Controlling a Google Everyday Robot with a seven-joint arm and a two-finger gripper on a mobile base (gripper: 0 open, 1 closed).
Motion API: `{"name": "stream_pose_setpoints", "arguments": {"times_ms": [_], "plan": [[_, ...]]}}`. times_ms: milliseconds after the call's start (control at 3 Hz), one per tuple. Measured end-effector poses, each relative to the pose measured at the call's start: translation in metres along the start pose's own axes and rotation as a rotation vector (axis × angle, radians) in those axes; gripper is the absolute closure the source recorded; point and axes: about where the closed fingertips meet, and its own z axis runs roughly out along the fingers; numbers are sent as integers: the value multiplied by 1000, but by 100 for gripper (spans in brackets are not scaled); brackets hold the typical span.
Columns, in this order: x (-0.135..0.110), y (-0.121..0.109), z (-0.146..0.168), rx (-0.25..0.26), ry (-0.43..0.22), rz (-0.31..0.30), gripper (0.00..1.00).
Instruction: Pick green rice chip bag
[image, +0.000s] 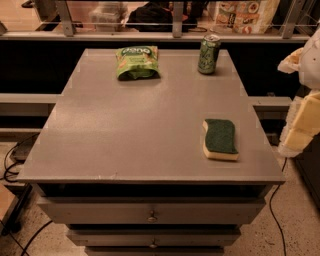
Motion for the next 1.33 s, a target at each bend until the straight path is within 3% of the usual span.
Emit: {"name": "stream_pose_setpoints", "arguments": {"times_ms": [667,1333], "plan": [[-12,-2,5,7,-39,-38,0],[-62,-13,27,18,-407,44,0]]}}
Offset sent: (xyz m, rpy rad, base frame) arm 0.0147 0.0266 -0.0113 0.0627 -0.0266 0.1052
